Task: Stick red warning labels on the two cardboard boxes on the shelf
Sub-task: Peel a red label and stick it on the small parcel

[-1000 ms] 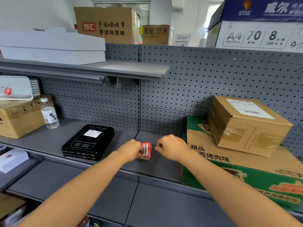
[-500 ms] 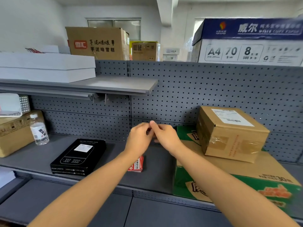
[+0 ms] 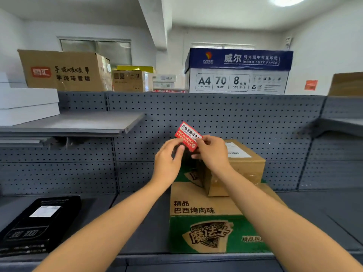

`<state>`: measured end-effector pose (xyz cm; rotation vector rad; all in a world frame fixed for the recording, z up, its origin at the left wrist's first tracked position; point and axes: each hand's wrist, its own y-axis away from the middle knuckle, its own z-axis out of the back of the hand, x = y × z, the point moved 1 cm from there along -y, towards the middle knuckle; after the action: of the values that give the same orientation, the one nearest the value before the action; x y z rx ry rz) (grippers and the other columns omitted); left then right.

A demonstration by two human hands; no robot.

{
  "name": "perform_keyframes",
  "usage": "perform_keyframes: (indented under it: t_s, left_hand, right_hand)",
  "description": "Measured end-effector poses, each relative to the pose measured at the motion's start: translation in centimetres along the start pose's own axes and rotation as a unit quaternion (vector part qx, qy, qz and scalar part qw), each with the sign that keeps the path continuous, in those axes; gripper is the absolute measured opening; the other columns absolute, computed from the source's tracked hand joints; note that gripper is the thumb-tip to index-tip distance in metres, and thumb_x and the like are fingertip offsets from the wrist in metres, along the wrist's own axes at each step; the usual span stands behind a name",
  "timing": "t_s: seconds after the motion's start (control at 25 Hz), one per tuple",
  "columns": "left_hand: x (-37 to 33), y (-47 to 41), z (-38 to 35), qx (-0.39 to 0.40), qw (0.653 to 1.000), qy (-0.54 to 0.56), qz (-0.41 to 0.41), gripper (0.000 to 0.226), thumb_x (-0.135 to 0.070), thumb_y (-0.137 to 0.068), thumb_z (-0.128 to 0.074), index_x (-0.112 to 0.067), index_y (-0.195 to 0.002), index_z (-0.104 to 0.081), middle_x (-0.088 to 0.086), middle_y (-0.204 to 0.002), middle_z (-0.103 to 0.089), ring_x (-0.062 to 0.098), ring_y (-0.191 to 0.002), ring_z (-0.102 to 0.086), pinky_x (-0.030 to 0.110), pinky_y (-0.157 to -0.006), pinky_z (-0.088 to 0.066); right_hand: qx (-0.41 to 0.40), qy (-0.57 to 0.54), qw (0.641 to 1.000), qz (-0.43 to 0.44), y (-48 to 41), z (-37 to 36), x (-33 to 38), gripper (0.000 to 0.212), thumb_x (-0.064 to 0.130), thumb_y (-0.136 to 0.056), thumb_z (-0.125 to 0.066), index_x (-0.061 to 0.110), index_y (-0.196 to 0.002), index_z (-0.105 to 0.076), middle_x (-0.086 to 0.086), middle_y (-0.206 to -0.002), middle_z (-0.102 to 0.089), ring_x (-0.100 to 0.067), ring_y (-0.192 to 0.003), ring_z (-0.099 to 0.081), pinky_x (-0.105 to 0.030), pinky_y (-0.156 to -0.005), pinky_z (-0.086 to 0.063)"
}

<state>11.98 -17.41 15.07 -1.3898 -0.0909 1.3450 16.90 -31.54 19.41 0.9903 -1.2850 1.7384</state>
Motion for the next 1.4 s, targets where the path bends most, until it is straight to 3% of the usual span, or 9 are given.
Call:
perform_keyframes:
  t_s: [0.32,0.52,0.6,0.76,0.84,1.0,1.16,1.32,1.4]
  left_hand:
    - [1.4,-4.6,-6.6,0.062,0.967,0.101,0.225,0.044,-0.041,-0.106,-0.047,-0.022,-0.145,-0.053,0.0,-0.144,-0.057,0.019,-0.129,-0.054,0.037,-0.107,-0.044]
    - [2.6,-6.1,-9.8,0.103,0.945,0.132,0.281,0.052,-0.048,-0.107,-0.041,-0.027,-0.154,-0.041,0.0,-0.157,-0.046,0.023,-0.141,-0.045,0.045,-0.117,-0.038]
    - [3.0,-6.4,-10.6,0.113,0.934,0.148,0.305,0.052,-0.049,-0.108,-0.04,-0.028,-0.156,-0.039,0.0,-0.158,-0.043,0.024,-0.143,-0.043,0.045,-0.119,-0.036]
    - [4.1,-6.5,-11.8,0.152,0.917,0.176,0.324,0.055,-0.049,-0.108,-0.039,-0.027,-0.158,-0.036,-0.001,-0.161,-0.04,0.022,-0.147,-0.038,0.045,-0.123,-0.03]
    - [4.7,-6.3,-12.1,0.163,0.909,0.189,0.333,0.055,-0.052,-0.106,-0.04,-0.028,-0.157,-0.039,-0.003,-0.16,-0.041,0.021,-0.147,-0.037,0.045,-0.124,-0.027]
    - [5.7,-6.0,-11.3,0.142,0.908,0.198,0.339,0.054,-0.054,-0.103,-0.04,-0.029,-0.15,-0.048,-0.002,-0.149,-0.054,0.021,-0.14,-0.047,0.048,-0.121,-0.031]
    - [5.8,-5.0,-8.3,0.105,0.913,0.196,0.343,0.052,-0.053,-0.104,-0.041,-0.025,-0.146,-0.051,0.002,-0.14,-0.061,0.022,-0.129,-0.055,0.045,-0.117,-0.037]
    - [4.8,-2.9,-4.6,0.101,0.92,0.186,0.331,0.048,-0.054,-0.104,-0.044,-0.028,-0.143,-0.053,-0.002,-0.133,-0.062,0.019,-0.124,-0.058,0.042,-0.114,-0.041]
    - [3.8,-1.8,-3.0,0.098,0.921,0.188,0.326,0.033,-0.049,-0.106,-0.044,-0.031,-0.13,-0.056,-0.007,-0.123,-0.064,0.014,-0.116,-0.06,0.038,-0.107,-0.046]
  right_hand:
    - [-0.103,0.166,0.979,0.064,-0.2,10.5,-1.8,0.022,0.033,-0.105,-0.052,0.018,-0.108,-0.069,0.002,-0.105,-0.073,-0.01,-0.091,-0.068,-0.02,-0.059,-0.048]
    - [-0.129,0.132,0.982,0.027,0.1,13.8,-4.8,0.016,0.036,-0.104,-0.054,0.026,-0.109,-0.065,0.001,-0.143,-0.06,-0.017,-0.122,-0.06,-0.041,-0.095,-0.056]
    - [-0.118,0.114,0.986,-0.002,0.0,14.4,-5.4,0.012,0.037,-0.105,-0.052,0.027,-0.106,-0.059,0.003,-0.149,-0.054,-0.014,-0.124,-0.058,-0.029,-0.088,-0.055]
    - [-0.087,0.076,0.993,-0.035,0.4,14.6,-6.8,0.013,0.032,-0.107,-0.049,0.029,-0.097,-0.056,0.006,-0.143,-0.057,-0.002,-0.097,-0.061,-0.029,-0.085,-0.054]
    - [-0.072,0.063,0.994,-0.042,0.5,14.3,-7.5,0.014,0.032,-0.107,-0.049,0.034,-0.095,-0.055,0.003,-0.138,-0.062,-0.005,-0.099,-0.064,-0.04,-0.095,-0.056]
    - [-0.05,0.055,0.996,-0.051,0.0,13.9,-8.3,0.025,0.035,-0.108,-0.045,0.026,-0.127,-0.058,0.0,-0.133,-0.064,-0.009,-0.111,-0.062,-0.029,-0.087,-0.053]
    - [-0.043,0.051,0.997,-0.037,-0.9,13.1,-8.7,0.025,0.031,-0.109,-0.043,0.021,-0.128,-0.058,-0.003,-0.125,-0.063,-0.006,-0.103,-0.059,-0.023,-0.076,-0.045]
    - [-0.028,0.08,0.996,-0.01,-2.7,11.2,-9.4,0.035,0.033,-0.109,-0.042,0.016,-0.134,-0.059,-0.008,-0.14,-0.057,-0.025,-0.14,-0.045,-0.047,-0.113,-0.041]
    - [-0.025,0.082,0.996,-0.009,-3.6,10.2,-9.9,0.034,0.034,-0.108,-0.041,0.017,-0.131,-0.06,-0.009,-0.141,-0.057,-0.027,-0.138,-0.047,-0.05,-0.114,-0.041]
